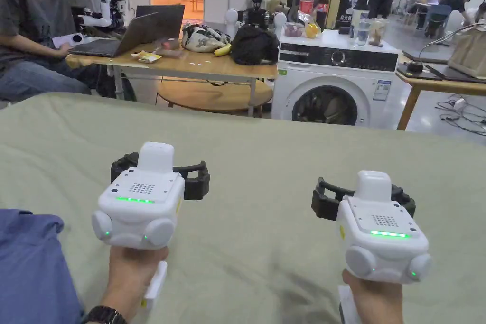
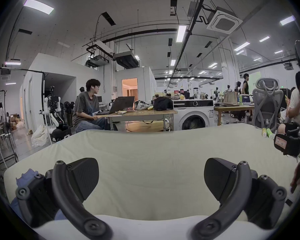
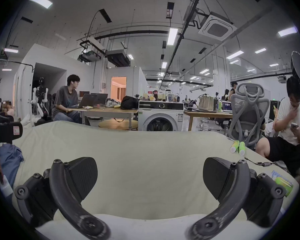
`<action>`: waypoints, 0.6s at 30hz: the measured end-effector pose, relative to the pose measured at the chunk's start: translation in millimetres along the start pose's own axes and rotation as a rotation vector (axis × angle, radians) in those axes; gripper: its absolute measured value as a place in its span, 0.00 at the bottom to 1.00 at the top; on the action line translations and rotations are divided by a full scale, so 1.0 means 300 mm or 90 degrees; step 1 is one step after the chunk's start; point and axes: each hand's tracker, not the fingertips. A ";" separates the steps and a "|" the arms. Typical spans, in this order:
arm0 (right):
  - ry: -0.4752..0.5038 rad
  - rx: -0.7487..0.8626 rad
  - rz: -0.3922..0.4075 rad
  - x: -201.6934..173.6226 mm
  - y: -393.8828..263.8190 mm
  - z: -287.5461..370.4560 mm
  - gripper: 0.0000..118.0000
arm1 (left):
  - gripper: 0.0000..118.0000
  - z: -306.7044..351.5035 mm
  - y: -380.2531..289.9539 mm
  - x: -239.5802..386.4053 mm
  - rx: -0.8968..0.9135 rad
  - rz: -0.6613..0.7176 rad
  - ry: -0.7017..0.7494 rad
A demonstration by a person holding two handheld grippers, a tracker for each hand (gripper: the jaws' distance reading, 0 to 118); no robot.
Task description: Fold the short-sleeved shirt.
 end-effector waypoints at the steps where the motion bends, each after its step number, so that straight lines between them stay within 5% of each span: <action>1: 0.003 -0.002 0.008 0.002 -0.006 0.001 1.00 | 1.00 0.002 -0.003 -0.001 -0.001 -0.002 -0.002; 8: -0.004 -0.026 -0.045 0.020 -0.044 0.001 1.00 | 1.00 -0.002 -0.057 -0.030 -0.034 -0.005 -0.001; 18: 0.010 -0.015 0.002 -0.022 -0.021 0.001 1.00 | 1.00 -0.001 -0.064 -0.047 -0.026 0.030 0.005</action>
